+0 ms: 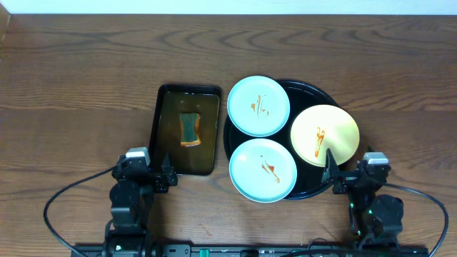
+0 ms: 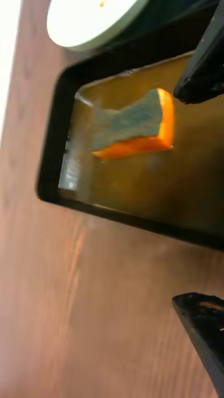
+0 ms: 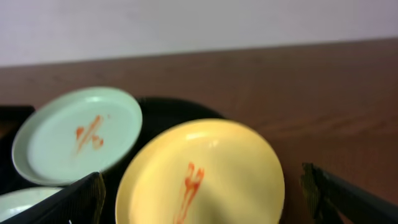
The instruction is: Clean dirty plates on tray and stack at the side
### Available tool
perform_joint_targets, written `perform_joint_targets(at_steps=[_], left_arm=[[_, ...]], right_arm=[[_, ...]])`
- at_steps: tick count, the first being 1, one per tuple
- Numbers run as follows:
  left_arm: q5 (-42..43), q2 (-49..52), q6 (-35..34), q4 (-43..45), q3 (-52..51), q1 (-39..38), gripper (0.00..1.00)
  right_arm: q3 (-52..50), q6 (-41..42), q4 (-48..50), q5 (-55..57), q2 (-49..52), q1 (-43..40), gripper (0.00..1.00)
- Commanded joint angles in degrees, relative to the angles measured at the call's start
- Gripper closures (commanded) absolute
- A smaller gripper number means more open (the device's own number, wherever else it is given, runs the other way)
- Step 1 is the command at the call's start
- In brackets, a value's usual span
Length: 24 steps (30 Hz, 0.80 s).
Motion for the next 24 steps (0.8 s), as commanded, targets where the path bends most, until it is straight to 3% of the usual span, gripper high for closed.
perform_joint_targets(at_steps=[1, 11, 24], left_arm=[[0.0, 3.7, -0.7, -0.5, 5.0, 0.3, 0.02], [0.1, 15.1, -0.6, -4.8, 14.1, 0.3, 0.02], [0.1, 16.7, -0.6, -4.5, 15.6, 0.3, 0.02]], right_arm=[[3.7, 0.9, -0.7, 0.4, 3.8, 0.4, 0.01], [11.6, 0.9, 0.0, 0.7, 20.0, 0.4, 0.01], [17.0, 0.9, 0.0, 0.7, 30.0, 0.4, 0.01]])
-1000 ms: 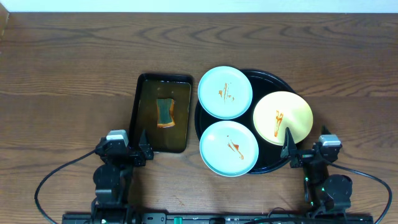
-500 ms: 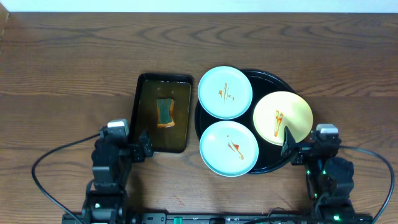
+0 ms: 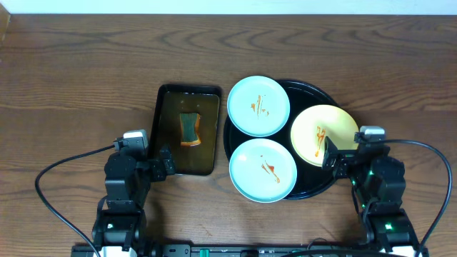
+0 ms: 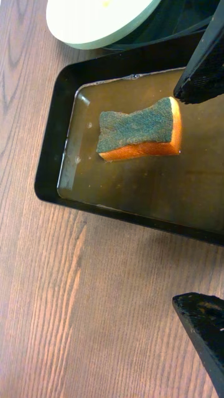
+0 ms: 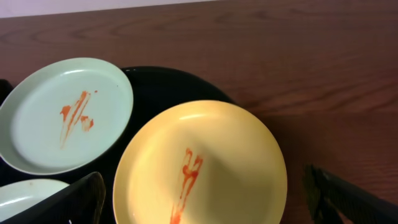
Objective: Clean dirty plates on tray and stack at the side
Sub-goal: 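Reach left gripper down into water tray and grasp the sponge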
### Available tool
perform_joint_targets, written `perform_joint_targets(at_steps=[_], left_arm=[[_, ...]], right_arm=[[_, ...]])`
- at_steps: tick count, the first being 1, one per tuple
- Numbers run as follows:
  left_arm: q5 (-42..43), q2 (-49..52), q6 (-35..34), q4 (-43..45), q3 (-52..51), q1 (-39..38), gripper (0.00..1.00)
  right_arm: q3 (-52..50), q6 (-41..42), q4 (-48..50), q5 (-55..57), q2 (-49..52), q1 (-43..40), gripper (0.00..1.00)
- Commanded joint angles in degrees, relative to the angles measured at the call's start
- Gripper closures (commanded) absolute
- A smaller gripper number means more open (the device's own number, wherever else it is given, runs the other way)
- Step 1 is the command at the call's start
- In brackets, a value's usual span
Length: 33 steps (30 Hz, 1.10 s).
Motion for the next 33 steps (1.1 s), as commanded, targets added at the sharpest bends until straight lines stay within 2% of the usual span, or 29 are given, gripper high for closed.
perform_joint_targets(at_steps=[1, 33], left_arm=[[0.1, 0.0, -0.5, 0.1, 2.1, 0.3, 0.02], [0.1, 0.7, -0.5, -1.5, 3.8, 0.3, 0.02]], right_arm=[[1.8, 0.9, 0.0, 0.6, 1.0, 0.4, 0.01], [2.4, 0.9, -0.7, 1.0, 1.6, 0.4, 0.01]])
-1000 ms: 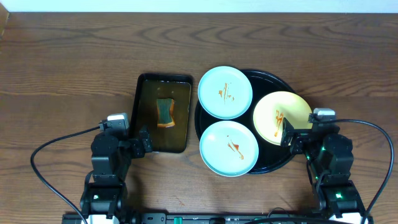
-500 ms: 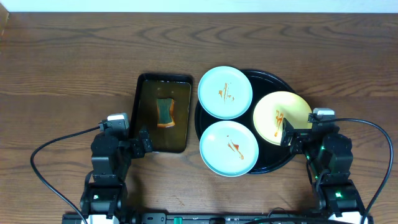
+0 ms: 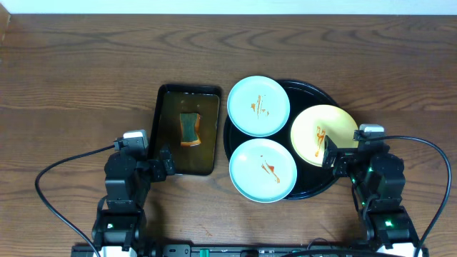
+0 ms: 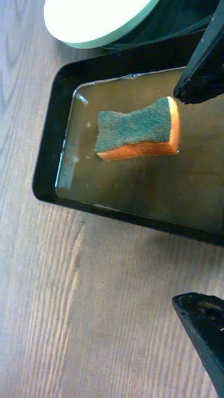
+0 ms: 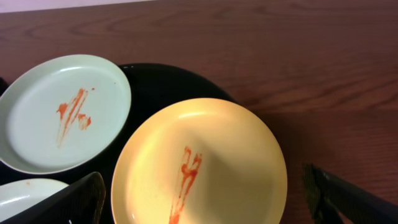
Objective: Clean dirty plates on tray and stack at the side
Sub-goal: 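Reach left gripper down into water tray and grasp the sponge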
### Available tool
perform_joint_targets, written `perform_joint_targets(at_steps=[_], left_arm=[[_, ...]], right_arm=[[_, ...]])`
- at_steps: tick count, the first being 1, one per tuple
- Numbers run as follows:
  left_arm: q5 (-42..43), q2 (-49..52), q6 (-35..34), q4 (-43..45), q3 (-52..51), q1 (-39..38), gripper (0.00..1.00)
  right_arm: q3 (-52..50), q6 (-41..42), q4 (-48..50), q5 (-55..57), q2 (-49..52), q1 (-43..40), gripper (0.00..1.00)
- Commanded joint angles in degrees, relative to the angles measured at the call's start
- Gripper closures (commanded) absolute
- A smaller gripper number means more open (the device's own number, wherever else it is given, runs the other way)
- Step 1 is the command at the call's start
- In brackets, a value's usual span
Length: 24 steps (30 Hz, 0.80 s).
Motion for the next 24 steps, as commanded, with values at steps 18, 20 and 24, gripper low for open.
perform_joint_targets(at_steps=[18, 20, 24], left_arm=[[0.1, 20.0, -0.5, -18.7, 25.4, 0.3, 0.02], [0.1, 23.6, -0.5, -22.7, 29.4, 0.3, 0.02], [0.8, 29.2, -0.5, -30.0, 35.6, 0.3, 0.02]], right_arm=[[17.8, 0.9, -18.4, 0.7, 14.8, -1.3, 0.01], [21.0, 0.9, -22.5, 0.7, 17.9, -1.9, 0.01], [27.4, -0.1, -28.8, 0.8, 23.2, -2.7, 0.01]])
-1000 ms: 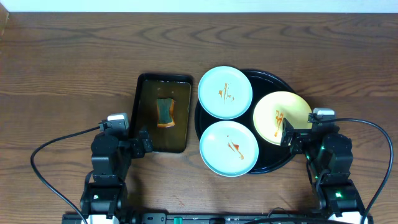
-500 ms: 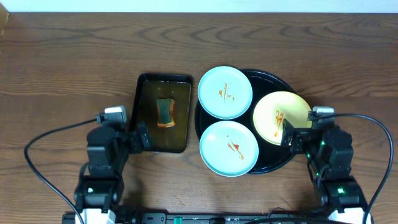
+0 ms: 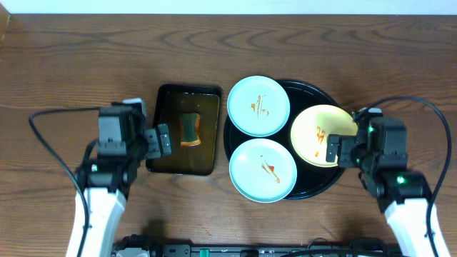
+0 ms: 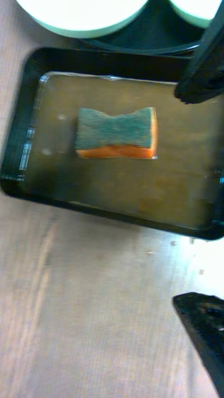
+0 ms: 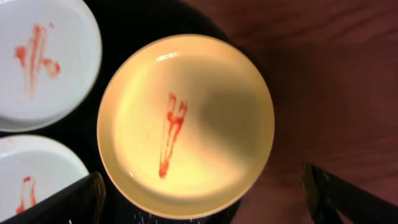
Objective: Clean dirty plates on tray and stack at the side
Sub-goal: 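Reach left gripper down into water tray and grasp the sponge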
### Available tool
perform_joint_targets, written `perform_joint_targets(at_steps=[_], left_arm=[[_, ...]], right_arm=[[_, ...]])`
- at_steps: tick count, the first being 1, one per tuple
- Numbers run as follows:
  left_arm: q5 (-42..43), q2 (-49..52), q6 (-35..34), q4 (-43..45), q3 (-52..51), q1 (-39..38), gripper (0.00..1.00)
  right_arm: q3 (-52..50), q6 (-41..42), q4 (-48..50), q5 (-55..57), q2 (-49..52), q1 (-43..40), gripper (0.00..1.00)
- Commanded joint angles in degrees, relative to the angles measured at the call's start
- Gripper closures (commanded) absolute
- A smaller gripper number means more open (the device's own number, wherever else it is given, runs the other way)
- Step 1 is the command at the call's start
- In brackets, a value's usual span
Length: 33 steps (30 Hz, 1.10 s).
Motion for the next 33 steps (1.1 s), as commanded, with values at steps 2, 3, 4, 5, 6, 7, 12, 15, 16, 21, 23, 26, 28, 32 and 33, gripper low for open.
perform_joint_targets(at_steps=[2, 3, 4, 5, 6, 7, 12, 15, 16, 21, 23, 26, 28, 32, 33], left_arm=[[0.7, 4.0, -0.5, -4.9, 5.3, 0.3, 0.02], [0.9, 4.3, -0.5, -5.5, 5.4, 0.3, 0.02], [1.2, 4.3, -0.5, -6.8, 5.3, 0.3, 0.02], [1.1, 4.3, -0.5, -7.8, 5.3, 0.3, 0.02], [1.1, 4.2, -0.5, -8.5, 5.3, 0.3, 0.02], [1.1, 4.3, -0.5, -8.8, 5.3, 0.3, 0.02], [1.7, 4.3, -0.5, -6.2, 5.3, 0.3, 0.02], [4.3, 4.3, -0.5, -1.7, 5.3, 0.3, 0.02], [5.4, 4.3, -0.5, 0.2, 5.3, 0.3, 0.02], [6.3, 6.2, -0.5, 8.5, 5.3, -1.4, 0.07], [6.2, 8.2, -0.5, 10.5, 5.3, -2.5, 0.09], [6.0, 12.2, -0.5, 12.4, 5.3, -4.4, 0.11], [6.0, 15.7, -0.5, 13.7, 5.3, -5.9, 0.12], [5.6, 22.2, -0.5, 16.7, 5.3, -8.1, 0.21], [5.6, 23.7, -0.5, 17.4, 5.3, -8.5, 0.22]], right_arm=[[6.0, -3.4, -2.1, 0.6, 3.3, -1.0, 0.01], [6.5, -4.2, -2.0, 0.6, 3.5, -1.0, 0.01], [6.8, -4.2, -1.8, 0.5, 3.5, -1.0, 0.01], [6.9, -3.6, -1.7, -0.1, 3.3, -0.9, 0.01], [6.9, -2.8, -1.8, -1.3, 3.3, -0.9, 0.01], [6.9, -2.7, -1.8, -2.5, 3.3, -0.9, 0.01], [6.9, -2.7, -0.3, -3.3, 3.4, -0.9, 0.01], [6.9, -2.7, -0.1, -3.4, 3.4, -0.9, 0.05], [6.9, -2.7, -0.3, -3.4, 3.4, -0.9, 0.05], [6.8, -2.7, -0.3, -3.3, 3.4, -0.9, 0.07], [6.8, -2.7, -0.4, -3.3, 3.4, -0.9, 0.07], [6.8, -2.7, -0.4, -3.3, 3.4, -0.9, 0.06], [6.8, -2.7, -0.4, -3.3, 3.4, -0.9, 0.06], [6.8, -2.7, -0.4, -3.3, 3.4, -0.9, 0.05], [6.8, -2.7, -0.4, -3.3, 3.4, -0.9, 0.05]])
